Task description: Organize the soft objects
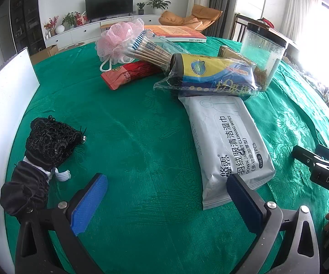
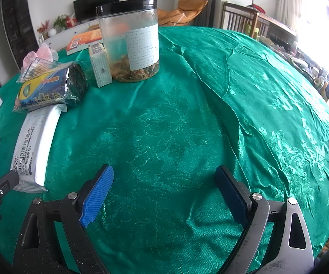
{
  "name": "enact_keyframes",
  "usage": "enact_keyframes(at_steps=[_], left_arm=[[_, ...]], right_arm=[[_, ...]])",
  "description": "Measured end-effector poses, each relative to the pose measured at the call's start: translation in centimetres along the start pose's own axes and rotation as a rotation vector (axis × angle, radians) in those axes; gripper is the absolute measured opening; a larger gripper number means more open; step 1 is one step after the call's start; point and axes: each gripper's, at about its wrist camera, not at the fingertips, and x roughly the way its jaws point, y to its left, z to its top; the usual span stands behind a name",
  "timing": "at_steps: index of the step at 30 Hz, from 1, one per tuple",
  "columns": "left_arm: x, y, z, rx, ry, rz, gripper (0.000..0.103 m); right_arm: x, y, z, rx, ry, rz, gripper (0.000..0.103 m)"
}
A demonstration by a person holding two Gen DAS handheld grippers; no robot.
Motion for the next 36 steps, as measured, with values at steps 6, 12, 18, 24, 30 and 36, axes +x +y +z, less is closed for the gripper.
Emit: enact_keyframes(at_steps=[6,12,18,24,30,36], left_arm=[[0.01,0.00,0.01,0.000,0.000,0.000,0.103],[0.00,0.01,0.01,0.000,0.000,0.000,0.103],[0.00,0.01,0.01,0.000,0.000,0.000,0.103],[0.05,0.01,0.07,0.000,0.000,0.000,0.103],[0.05,0.00,0.07,0.000,0.000,0.000,0.103],[0.01,0.00,0.03,0.000,0.000,0.000,0.103]], right_arm=[[-0.25,0.26,-0.36,-0.001,0.000,0.001,0.093],[0.00,-0.02,0.04,-0.002,0.000,0.001,0.093],[-0.14,0.49,-0.48,-0.002,0.000,0.001,0.093],[-0.17,0.61,-0.59,-0.002,0.001,0.001,0.093],[-0.17,0.60,-0.60,-0.002,0.000,0.001,0.093],[-0.12,0.39,-0.42,-0.003,0.001,0.002,0.093]])
